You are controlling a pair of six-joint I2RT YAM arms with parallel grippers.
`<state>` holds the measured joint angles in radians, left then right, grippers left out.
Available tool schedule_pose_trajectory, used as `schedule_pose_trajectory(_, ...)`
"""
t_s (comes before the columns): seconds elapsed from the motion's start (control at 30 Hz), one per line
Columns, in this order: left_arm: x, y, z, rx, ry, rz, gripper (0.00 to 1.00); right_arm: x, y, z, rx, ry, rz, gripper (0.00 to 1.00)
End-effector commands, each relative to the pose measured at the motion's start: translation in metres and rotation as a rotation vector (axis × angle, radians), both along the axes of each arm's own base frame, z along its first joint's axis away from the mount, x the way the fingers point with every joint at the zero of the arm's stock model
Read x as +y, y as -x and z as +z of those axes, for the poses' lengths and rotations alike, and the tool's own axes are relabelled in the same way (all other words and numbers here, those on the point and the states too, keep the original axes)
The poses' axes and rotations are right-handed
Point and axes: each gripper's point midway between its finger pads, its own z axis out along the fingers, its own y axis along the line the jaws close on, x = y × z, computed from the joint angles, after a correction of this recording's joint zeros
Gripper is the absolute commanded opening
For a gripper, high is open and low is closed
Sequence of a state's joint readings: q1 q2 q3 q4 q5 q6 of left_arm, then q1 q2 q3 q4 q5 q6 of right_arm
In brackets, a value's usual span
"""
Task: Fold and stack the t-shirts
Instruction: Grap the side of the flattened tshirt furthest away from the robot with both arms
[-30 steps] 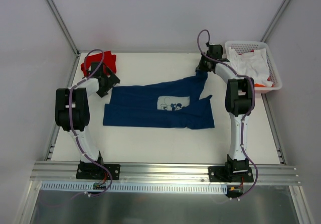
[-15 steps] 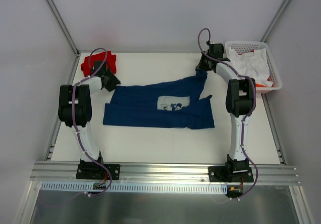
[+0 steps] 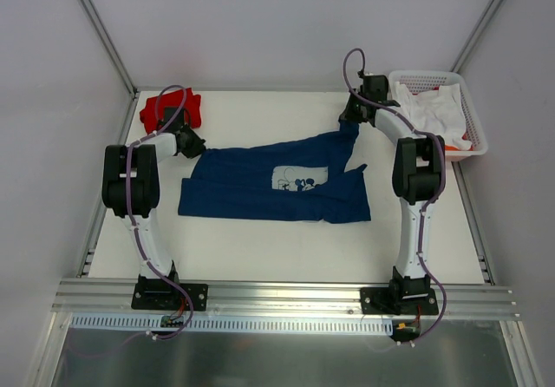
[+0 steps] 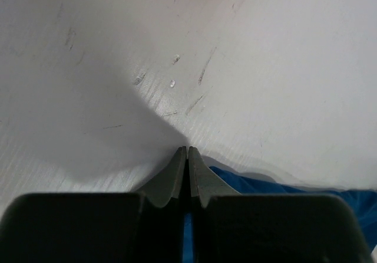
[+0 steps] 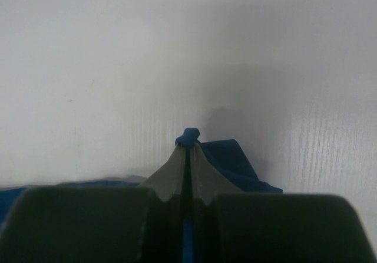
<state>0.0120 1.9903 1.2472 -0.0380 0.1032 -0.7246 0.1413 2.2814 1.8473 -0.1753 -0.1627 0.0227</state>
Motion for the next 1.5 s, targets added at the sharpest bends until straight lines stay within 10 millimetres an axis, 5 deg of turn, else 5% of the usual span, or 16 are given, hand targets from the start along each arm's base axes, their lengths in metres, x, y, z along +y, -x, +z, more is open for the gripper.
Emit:
schedule_pose_trajectory(0.0, -0.001, 0.003, 0.014, -0.02, -0.016, -0.008, 0.0, -0.002, -0.002, 0.06, -0.116, -0.016, -0.001, 0.0)
schedule_pose_trajectory(0.53, 0.014, 0.025, 0.066, -0.124, -0.096, 0.034, 0.0, -0.005, 0.051, 0.127, -0.205, 0.019, 0.019, 0.01)
schedule_pose_trajectory(1.03, 0.029, 0.064, 0.083, -0.158, -0.145, 0.107, 0.0, 0.029, 0.134, 0.173, -0.266, 0.035, 0.134, 0.0)
schedule_pose_trajectory(1.47, 0.029, 0.089, 0.07, -0.128, -0.142, 0.119, 0.0, 0.029, 0.233, 0.159, -0.213, 0.074, 0.115, 0.0)
